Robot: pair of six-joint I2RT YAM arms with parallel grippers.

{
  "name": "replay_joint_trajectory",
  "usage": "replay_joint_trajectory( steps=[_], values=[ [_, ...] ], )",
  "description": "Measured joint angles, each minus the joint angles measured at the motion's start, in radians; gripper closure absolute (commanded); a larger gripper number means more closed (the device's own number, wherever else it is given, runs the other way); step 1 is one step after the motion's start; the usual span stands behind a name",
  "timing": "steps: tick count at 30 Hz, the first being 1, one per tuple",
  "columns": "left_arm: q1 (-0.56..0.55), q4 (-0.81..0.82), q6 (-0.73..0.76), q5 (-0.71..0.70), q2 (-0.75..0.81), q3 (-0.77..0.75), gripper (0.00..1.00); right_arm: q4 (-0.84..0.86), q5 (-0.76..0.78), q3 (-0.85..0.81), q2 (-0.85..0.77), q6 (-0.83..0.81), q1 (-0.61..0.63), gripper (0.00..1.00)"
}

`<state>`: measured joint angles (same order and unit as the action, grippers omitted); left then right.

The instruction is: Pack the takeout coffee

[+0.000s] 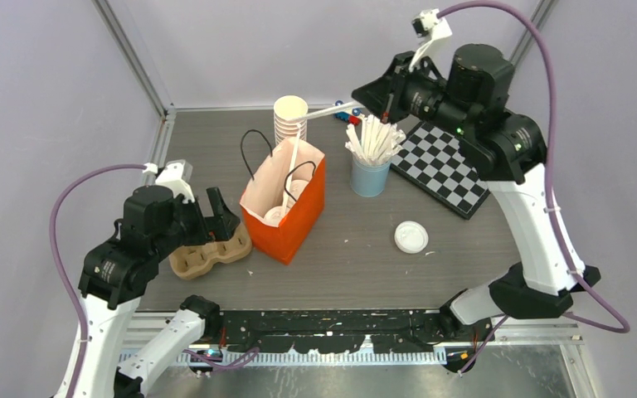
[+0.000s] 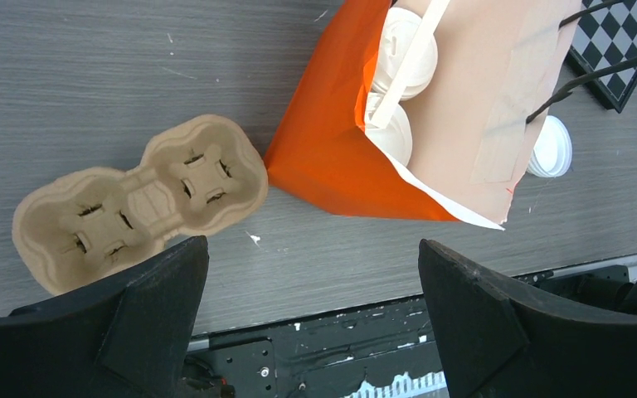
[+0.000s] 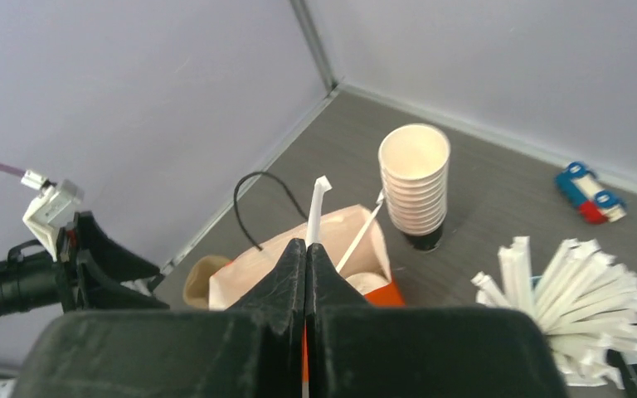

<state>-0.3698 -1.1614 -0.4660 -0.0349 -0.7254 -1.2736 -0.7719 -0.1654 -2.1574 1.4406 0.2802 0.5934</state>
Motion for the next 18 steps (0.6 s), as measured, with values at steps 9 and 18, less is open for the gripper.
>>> replay_joint_trajectory(
  steps=[9, 18],
  values=[
    [0.000, -0.011, 0.008, -0.010, 0.004, -0.031, 0.00, -0.094, -0.183, 0.028, 0.114, 0.071, -0.008, 1.00],
    [0.000, -0.028, 0.006, -0.022, 0.038, -0.031, 0.00, -0.102, -0.351, 0.023, 0.319, 0.140, -0.008, 0.98]
  ],
)
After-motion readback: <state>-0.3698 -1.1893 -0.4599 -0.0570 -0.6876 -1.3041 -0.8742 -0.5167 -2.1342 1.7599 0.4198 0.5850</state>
